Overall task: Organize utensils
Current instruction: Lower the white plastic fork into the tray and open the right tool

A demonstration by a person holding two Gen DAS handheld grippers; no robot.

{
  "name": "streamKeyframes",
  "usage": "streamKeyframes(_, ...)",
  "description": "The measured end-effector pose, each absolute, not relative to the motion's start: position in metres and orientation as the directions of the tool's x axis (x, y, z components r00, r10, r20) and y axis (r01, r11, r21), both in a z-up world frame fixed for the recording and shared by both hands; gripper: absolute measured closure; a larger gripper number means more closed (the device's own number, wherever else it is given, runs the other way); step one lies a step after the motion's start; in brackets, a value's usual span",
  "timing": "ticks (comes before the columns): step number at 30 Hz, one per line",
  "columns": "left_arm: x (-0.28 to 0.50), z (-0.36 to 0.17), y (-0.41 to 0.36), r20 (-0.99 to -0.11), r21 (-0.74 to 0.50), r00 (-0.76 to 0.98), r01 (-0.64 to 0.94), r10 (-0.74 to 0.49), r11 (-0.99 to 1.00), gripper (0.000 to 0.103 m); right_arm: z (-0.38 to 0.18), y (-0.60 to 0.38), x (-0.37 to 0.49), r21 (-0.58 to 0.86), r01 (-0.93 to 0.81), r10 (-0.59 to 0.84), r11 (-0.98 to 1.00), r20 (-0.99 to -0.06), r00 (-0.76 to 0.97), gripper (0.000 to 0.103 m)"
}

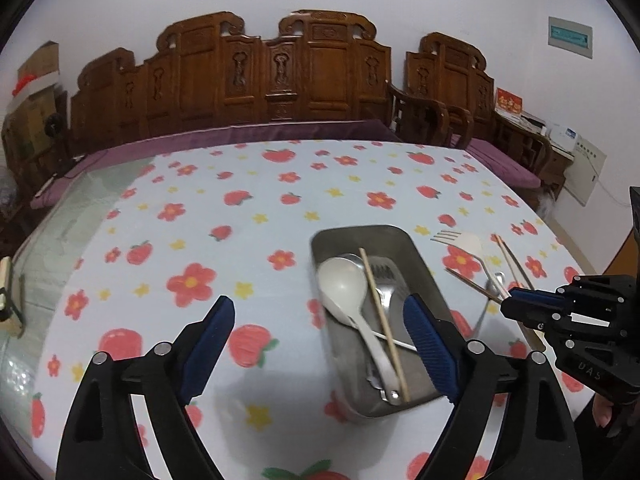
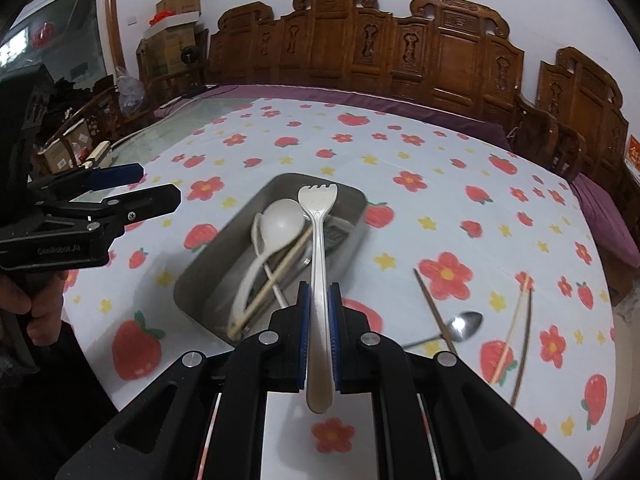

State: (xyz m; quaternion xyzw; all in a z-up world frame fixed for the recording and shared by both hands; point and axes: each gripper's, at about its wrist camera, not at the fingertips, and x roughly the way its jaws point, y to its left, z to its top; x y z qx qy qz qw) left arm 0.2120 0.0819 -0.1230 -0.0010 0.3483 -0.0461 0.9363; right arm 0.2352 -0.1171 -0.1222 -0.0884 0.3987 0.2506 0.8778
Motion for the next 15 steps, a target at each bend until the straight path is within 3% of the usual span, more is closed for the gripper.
streamKeyframes(15, 0.216, -0.118, 0.124, -0.653, -0.073, 0.755, 0.016, -0.06, 0.997, 0.015, -0.153, -0.061, 0.28, 0.158, -0.49, 0.399, 0.857, -0.806, 0.437, 0.092)
